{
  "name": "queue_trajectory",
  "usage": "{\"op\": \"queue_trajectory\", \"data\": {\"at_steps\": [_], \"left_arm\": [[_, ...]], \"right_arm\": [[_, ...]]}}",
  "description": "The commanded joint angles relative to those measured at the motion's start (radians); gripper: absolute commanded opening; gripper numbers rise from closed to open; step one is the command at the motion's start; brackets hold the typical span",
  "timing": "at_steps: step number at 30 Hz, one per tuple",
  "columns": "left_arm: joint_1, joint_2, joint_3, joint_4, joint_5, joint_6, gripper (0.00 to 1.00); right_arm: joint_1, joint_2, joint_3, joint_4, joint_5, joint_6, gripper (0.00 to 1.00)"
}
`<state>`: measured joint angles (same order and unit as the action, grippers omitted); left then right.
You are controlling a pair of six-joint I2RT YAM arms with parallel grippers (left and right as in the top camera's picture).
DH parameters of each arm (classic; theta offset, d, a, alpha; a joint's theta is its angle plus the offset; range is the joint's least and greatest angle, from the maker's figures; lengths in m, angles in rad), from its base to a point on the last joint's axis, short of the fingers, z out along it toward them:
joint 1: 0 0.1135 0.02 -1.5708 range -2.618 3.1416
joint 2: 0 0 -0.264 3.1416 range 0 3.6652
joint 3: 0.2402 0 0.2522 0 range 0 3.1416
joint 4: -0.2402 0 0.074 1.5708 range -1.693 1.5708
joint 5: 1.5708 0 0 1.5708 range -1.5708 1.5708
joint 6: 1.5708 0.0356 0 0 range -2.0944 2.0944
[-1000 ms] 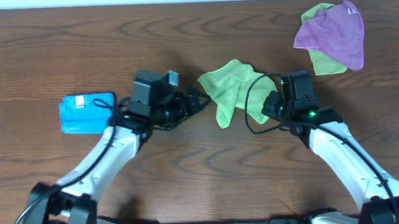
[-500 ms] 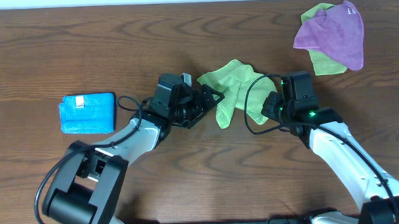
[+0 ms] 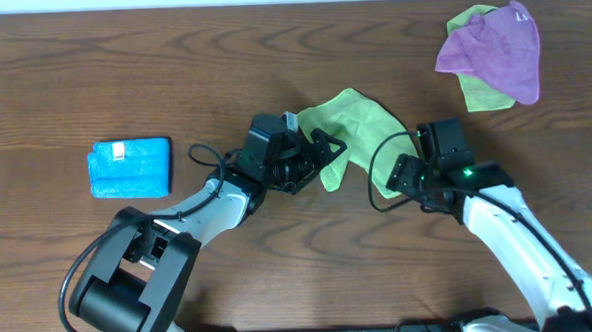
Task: Fold the cloth
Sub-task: 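Reach the left gripper to the green cloth's left corner, then grasp the green cloth's left corner with the left gripper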
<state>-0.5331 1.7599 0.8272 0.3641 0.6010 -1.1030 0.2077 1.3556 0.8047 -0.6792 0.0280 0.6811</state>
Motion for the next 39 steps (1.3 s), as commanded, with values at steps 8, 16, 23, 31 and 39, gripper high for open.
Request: {"op": "queue_trajectory", "data": {"at_steps": [8, 16, 23, 31, 39], "left_arm": [[-0.042, 0.002, 0.015, 0.004, -0.034, -0.024, 0.95], [-0.104, 0.003, 0.015, -0.019, -0.124, -0.018, 0.95], [-0.109, 0.006, 0.015, -0.064, -0.192, 0.025, 0.95], [-0.117, 0.086, 0.015, 0.009, -0.183, -0.038, 0.96], [-0.116, 0.112, 0.015, 0.121, -0.146, -0.080, 0.95]], "right_arm": [[-0.005, -0.041, 0.003, -0.121, 0.047, 0.121, 0.76], [-0.005, -0.026, -0.135, 0.068, -0.090, 0.227, 0.70], [-0.005, -0.026, -0.201, 0.156, -0.126, 0.269, 0.66], [-0.005, -0.026, -0.201, 0.164, -0.134, 0.269, 0.65], [-0.005, -0.026, -0.201, 0.164, -0.133, 0.264, 0.64]]}}
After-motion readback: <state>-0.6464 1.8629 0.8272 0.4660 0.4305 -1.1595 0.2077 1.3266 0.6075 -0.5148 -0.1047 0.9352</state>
